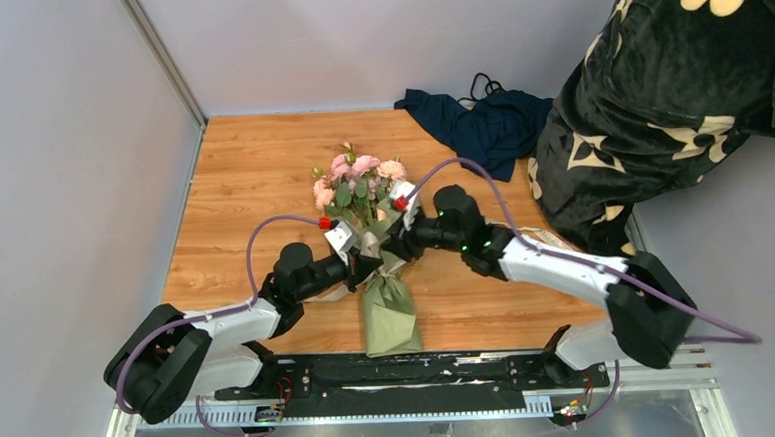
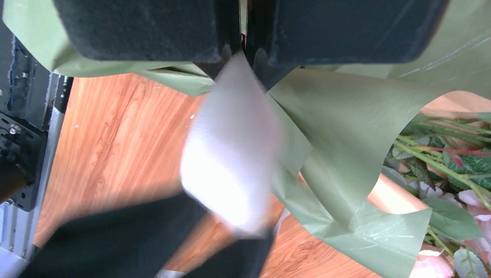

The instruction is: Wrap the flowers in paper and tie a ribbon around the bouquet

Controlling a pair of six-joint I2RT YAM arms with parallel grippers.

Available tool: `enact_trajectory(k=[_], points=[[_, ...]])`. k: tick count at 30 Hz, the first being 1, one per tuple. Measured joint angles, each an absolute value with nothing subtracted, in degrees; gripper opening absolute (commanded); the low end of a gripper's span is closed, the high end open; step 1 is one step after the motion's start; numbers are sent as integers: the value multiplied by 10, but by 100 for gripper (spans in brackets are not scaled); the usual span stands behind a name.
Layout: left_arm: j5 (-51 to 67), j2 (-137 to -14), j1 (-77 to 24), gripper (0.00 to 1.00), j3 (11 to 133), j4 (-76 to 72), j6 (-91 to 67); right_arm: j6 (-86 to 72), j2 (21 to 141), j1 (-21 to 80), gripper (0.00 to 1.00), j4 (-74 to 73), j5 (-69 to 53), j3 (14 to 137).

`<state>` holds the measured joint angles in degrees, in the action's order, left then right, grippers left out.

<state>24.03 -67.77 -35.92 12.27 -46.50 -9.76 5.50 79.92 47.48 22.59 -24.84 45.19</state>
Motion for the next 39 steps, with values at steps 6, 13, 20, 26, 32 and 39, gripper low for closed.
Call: enact_trajectory(k=[6, 13, 20, 26, 32, 39], points=[[229, -678, -359, 0, 111, -480, -67, -8, 681, 282, 57, -62, -56, 529], [229, -676, -360, 0, 106, -485, -48, 81, 878, 133, 66, -298, -16, 674], [229, -671, -360, 0, 104, -488, -37, 276, 1070, 125, 67, -427, -18, 767], [229, -670, -361, 0, 104, -488, -32, 362, 1116, 110, 52, -448, -36, 781], [233, -670, -361, 0, 104, -488, -25, 381, 1138, 100, 0, -472, -61, 813], [234, -670, -361, 0, 104, -488, -11, 265, 1097, 72, 0, -521, -73, 837]])
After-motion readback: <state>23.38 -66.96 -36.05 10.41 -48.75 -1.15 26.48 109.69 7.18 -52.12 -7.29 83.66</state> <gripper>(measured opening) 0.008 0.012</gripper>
